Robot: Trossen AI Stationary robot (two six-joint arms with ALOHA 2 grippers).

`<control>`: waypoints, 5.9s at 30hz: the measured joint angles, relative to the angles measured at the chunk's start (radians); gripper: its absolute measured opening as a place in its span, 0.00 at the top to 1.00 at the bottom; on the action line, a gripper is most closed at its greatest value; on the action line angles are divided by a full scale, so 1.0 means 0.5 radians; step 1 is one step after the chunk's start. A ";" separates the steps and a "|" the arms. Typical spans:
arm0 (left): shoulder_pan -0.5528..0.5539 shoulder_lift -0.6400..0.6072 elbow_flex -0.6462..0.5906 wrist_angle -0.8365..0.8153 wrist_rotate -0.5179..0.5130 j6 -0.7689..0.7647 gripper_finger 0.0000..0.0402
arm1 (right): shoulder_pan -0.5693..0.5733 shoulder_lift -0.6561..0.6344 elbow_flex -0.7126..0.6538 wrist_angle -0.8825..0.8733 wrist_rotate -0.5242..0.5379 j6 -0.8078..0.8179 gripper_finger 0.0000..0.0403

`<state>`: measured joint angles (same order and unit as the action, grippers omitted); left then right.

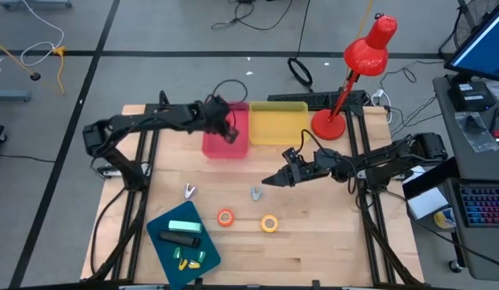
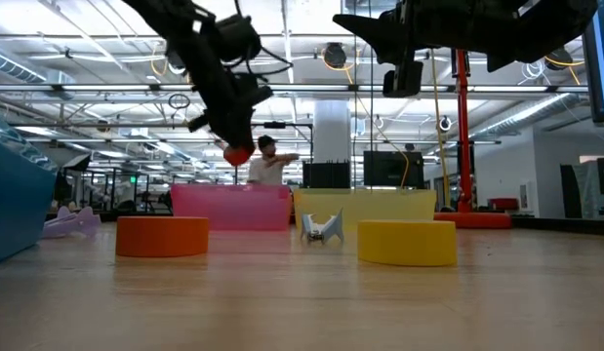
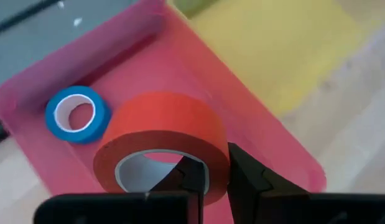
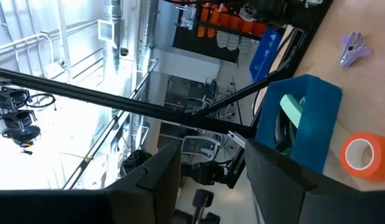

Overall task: Pick and place Stapler, Stapler remover, tape
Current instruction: Put the right orange tape into the red bin, then put the orange tape into the red bin

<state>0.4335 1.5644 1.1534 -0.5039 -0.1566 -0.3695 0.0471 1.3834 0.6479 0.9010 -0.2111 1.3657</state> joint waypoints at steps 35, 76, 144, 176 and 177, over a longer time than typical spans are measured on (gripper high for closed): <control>0.428 0.966 0.778 -0.236 0.232 -0.156 0.82 | -0.096 0.001 -0.001 -0.001 -0.005 -0.048 0.58; -0.554 0.115 0.777 -1.114 0.405 0.385 0.43 | -0.185 0.002 -0.002 -0.001 -0.397 -0.276 0.58; -0.808 0.035 0.449 -1.193 -0.767 0.047 0.90 | -0.204 0.002 -0.002 -0.003 -0.682 -0.291 0.58; 0.308 0.830 0.421 -0.634 -0.326 0.422 0.90 | -0.205 0.000 -0.001 -0.035 -0.681 -0.310 0.58; 0.317 0.835 0.421 -0.630 -0.328 0.422 0.90 | -0.205 0.000 -0.001 -0.035 -0.681 -0.310 0.58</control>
<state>0.5921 1.9816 1.3640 -0.8186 -0.3205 -0.1584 -0.0555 1.3834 0.6476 0.8833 -0.5514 1.2106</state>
